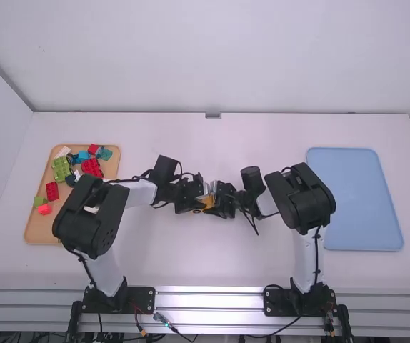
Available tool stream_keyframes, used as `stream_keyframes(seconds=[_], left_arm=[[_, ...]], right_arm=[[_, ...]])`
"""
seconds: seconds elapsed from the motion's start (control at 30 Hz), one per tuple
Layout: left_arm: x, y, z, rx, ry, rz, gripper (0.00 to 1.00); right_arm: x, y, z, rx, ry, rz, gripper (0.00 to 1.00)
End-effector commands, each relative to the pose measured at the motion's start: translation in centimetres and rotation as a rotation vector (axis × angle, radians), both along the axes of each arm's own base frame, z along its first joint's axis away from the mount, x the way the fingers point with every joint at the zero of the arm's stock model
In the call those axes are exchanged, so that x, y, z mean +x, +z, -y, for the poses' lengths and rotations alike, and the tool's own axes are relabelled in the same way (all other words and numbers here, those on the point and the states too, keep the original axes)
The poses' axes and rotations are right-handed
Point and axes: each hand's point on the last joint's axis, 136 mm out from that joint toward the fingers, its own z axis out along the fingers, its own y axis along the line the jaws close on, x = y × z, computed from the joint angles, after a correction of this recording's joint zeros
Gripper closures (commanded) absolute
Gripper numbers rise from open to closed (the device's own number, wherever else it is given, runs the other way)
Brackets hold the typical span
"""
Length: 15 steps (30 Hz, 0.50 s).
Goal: Assemble lego blocks to make yellow taxi
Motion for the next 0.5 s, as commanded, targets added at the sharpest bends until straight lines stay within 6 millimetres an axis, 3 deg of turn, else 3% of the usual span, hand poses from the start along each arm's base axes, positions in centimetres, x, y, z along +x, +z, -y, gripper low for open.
stream_keyframes(seconds=[0.0, 0.13, 0.4, 0.43, 0.47], left_arm=[[-0.4, 0.6, -0.1, 0.007, 0.004, 0.005, 0.6], [0.0, 1.0, -0.5, 0.002, 0.017, 0.013, 0.57], [0.3, 2.6, -0.5, -0.016, 0.02, 0.051, 0.15], [0.4, 3.1, -0.4, -0.02, 0.017, 0.065, 0.01], [0.4, 3.2, -0.4, -0.021, 0.017, 0.068, 0.01]], right_arm=[[0.1, -0.5, 0.1, -0.016, -0.012, -0.012, 0.67], [0.1, -0.5, 0.1, -0.016, -0.012, -0.012, 0.67], [0.0, -0.6, 0.1, -0.019, -0.012, -0.016, 0.67], [0.0, -0.6, 0.1, -0.019, -0.012, -0.017, 0.66], [0.0, -0.6, 0.1, -0.019, -0.012, -0.017, 0.67]])
